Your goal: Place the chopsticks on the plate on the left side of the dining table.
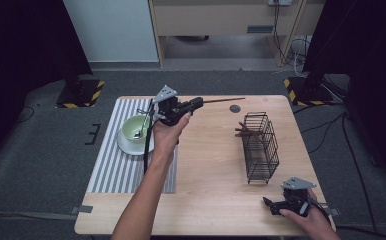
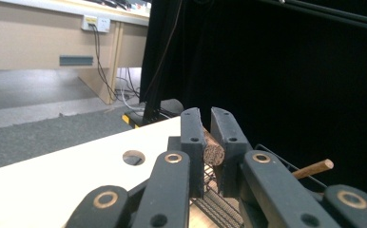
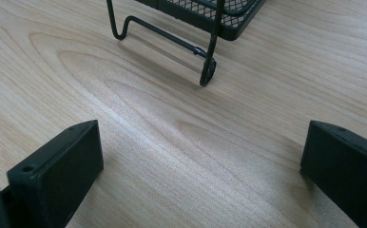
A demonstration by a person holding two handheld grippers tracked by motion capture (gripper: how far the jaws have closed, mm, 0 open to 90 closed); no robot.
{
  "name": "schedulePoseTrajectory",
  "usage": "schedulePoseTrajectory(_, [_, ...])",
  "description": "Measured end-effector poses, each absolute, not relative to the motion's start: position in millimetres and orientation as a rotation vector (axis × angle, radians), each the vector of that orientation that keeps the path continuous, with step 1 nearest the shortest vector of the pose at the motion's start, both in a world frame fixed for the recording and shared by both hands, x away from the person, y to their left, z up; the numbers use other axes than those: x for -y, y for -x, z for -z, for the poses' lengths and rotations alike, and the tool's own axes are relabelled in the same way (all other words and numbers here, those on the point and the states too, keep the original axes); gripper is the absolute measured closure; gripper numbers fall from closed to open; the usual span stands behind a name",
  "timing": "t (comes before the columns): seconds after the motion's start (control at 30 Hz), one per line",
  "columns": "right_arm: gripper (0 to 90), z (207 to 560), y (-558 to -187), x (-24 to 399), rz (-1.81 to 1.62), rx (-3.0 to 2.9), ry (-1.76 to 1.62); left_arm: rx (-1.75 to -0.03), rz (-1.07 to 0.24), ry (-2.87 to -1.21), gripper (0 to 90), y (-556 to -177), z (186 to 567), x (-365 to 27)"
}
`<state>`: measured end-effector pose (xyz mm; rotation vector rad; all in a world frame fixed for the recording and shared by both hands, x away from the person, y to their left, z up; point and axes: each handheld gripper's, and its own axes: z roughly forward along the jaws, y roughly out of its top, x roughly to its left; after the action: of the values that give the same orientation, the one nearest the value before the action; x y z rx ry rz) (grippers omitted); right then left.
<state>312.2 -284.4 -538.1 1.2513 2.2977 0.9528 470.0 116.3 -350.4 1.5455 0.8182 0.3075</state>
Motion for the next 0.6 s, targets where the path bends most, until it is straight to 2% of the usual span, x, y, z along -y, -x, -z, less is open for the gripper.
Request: schedulePoseTrajectory(0.6, [0.4, 538, -313, 284, -0.951, -2.297, -1.25, -0.889, -0.366, -1.525, 83.8, -466, 358, -148])
